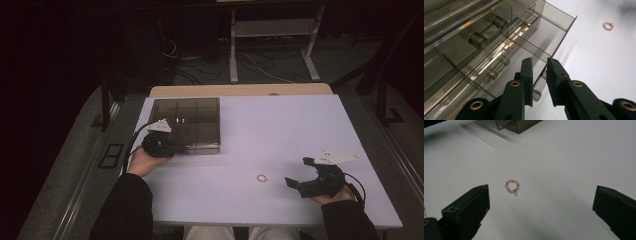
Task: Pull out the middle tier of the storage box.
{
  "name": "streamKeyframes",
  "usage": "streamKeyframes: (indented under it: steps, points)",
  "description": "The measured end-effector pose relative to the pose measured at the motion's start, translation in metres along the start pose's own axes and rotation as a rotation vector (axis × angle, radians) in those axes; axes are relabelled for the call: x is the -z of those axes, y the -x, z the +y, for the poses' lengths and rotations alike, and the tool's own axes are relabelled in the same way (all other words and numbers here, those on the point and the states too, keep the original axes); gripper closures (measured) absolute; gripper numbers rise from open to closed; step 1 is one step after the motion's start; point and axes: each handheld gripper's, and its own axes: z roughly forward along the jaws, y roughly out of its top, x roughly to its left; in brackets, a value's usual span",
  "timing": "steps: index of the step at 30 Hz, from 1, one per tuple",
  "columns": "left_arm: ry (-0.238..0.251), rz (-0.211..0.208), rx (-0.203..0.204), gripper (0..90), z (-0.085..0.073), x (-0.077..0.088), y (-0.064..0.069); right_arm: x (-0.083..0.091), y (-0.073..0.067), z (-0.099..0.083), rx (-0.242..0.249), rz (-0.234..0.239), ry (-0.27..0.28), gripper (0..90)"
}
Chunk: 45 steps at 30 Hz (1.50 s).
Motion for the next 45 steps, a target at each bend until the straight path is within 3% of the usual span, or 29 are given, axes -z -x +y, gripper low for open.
streamKeyframes:
  steps: [6,25,45]
  points:
    - [-0.024,0.000,-0.008,74.3,0.000,0.002,0.003,0.000,0.000,0.000,0.001,0.000,0.000,0.4]
    - [0.002,-0.013,0.026,74.3,-0.008,0.004,0.008,0.000,0.000,0.000,0.003,0.001,0.001,0.4]
    - [-0.036,-0.020,0.005,74.4,-0.009,0.005,0.015,0.000,0.000,0.000,0.002,0.001,0.000,0.4]
